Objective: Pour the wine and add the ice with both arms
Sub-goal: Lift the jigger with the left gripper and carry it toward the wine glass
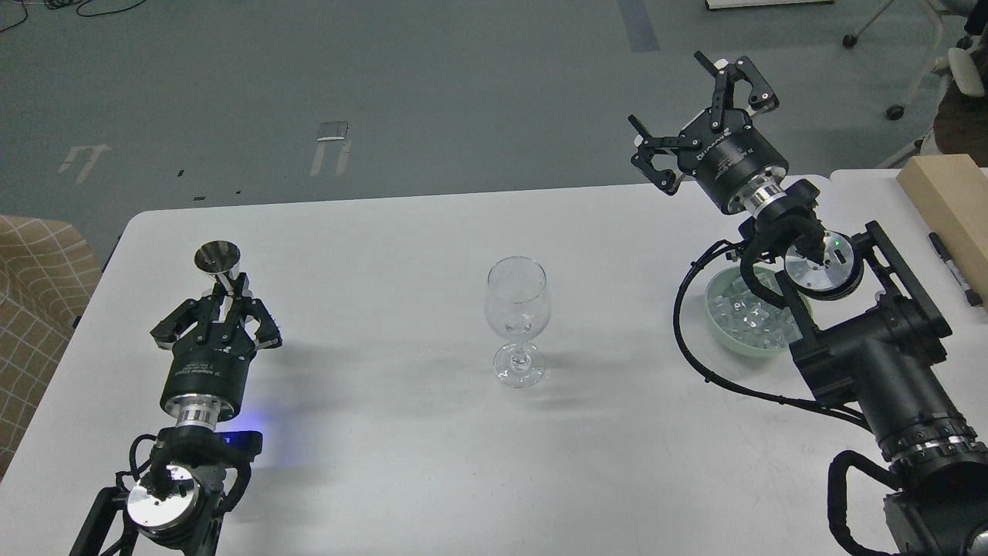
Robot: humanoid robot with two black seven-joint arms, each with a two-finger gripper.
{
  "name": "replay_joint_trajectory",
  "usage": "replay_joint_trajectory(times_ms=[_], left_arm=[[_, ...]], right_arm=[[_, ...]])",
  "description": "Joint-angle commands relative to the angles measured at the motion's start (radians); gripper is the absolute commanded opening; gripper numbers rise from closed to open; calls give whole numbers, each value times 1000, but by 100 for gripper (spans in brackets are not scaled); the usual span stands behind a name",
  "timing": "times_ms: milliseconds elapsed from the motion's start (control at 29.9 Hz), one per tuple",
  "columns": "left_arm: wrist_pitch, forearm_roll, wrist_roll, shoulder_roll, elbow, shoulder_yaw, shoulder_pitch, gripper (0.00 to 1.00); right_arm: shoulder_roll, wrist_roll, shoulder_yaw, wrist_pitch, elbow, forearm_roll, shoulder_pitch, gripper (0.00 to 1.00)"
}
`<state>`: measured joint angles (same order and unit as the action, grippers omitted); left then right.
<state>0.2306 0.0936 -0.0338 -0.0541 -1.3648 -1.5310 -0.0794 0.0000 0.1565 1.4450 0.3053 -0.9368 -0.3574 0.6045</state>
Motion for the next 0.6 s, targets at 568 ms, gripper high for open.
replay_joint_trajectory(times_ms=[568], left_arm=[[15, -66, 2, -18, -4, 63, 47, 0]], right_arm=[[0, 0, 2, 0, 1, 0, 1, 100]])
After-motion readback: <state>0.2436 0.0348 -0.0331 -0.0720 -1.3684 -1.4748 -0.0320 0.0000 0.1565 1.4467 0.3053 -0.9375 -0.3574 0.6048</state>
